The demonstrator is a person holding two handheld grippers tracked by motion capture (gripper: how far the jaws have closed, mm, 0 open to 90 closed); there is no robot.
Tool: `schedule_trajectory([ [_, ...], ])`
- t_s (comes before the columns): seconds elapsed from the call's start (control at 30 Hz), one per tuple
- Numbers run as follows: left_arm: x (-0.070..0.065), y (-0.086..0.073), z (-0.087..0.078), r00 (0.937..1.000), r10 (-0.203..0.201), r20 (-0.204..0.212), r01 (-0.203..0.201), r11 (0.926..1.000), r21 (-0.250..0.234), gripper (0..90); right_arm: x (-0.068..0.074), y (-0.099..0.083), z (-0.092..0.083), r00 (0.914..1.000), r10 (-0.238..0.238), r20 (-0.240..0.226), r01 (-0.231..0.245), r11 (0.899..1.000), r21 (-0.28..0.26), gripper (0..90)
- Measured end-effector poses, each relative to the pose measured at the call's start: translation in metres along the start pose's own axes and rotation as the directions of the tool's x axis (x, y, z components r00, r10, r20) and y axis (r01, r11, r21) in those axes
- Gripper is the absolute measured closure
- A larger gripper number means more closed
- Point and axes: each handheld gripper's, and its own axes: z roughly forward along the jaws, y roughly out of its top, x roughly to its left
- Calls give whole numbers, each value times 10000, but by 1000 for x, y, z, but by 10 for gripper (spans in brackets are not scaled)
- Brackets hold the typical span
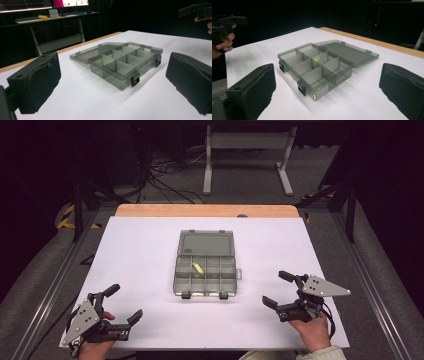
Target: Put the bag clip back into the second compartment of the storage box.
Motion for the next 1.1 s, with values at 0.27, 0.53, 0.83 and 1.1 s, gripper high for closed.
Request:
schedule_trajectory([
  [0.27,1,-2,1,10000,-15,26,14,10000,85,2,-3,-17,-4,10000,12,83,-13,10000,32,11],
  [0.53,2,-3,3,9999,-95,128,93,9999,144,2,-10,-37,-5,9997,172,160,-174,9998,117,8],
  [0.83,5,-4,4,9997,-200,134,197,9996,196,2,-11,-46,0,9996,292,-4,-292,9989,376,5],
  [1.1,6,-5,7,9995,-240,221,235,9994,243,2,-13,-49,1,9994,296,157,-303,9986,429,5],
])
